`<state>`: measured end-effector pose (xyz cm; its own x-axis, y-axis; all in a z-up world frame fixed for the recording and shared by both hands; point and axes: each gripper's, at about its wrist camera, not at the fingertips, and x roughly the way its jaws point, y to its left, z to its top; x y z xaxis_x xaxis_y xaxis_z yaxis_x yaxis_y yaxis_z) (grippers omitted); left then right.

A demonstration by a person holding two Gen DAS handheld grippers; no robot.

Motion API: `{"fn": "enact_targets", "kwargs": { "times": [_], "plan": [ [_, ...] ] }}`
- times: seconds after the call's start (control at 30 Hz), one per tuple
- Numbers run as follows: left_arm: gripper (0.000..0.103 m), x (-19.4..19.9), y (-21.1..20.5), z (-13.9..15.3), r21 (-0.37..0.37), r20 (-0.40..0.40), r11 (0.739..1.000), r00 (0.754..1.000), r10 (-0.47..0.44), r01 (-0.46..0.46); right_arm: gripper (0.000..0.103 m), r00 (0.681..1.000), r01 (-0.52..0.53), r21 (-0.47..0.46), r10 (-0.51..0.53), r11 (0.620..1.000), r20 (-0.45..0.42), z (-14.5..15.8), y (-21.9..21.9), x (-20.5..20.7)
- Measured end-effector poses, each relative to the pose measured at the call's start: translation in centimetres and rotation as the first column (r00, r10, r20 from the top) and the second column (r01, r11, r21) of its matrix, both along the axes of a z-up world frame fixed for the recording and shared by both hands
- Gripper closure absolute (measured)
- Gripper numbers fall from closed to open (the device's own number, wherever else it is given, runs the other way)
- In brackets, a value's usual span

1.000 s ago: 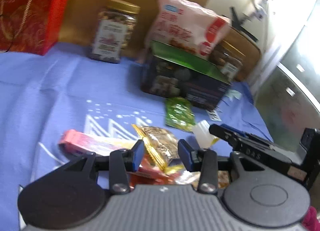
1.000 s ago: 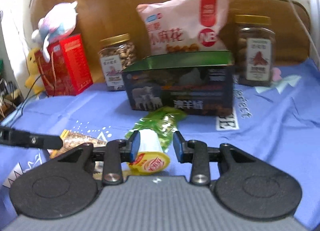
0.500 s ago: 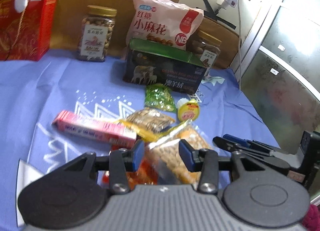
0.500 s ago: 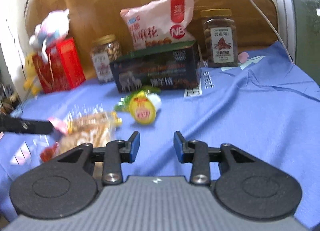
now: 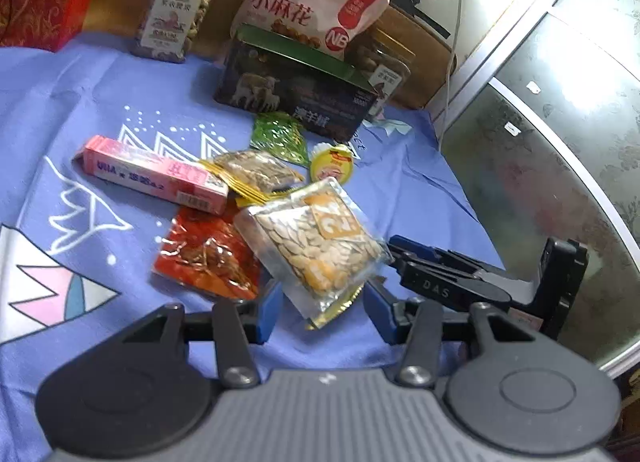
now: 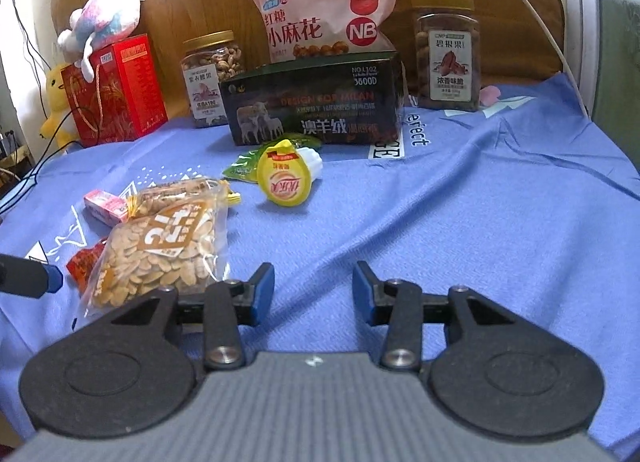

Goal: Organize snacks
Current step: 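Position the left tool over the clear sunflower-seed bag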

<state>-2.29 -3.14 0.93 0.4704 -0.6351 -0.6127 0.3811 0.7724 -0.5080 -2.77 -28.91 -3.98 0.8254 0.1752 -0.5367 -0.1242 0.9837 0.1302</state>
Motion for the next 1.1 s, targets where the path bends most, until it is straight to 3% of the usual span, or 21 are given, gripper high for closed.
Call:
{"fn": "enact_targets", "kwargs": {
  "times": [1.1],
  "plan": [
    [0.057,0.5,-0.5,-0.8,0.01,-0.046,1.0,0.999,-0.026,0.026,0.056,0.997,0.08,-0.036,-0.08,0.996,-0.01,0.9,-1.4,-0.1]
  ]
}}
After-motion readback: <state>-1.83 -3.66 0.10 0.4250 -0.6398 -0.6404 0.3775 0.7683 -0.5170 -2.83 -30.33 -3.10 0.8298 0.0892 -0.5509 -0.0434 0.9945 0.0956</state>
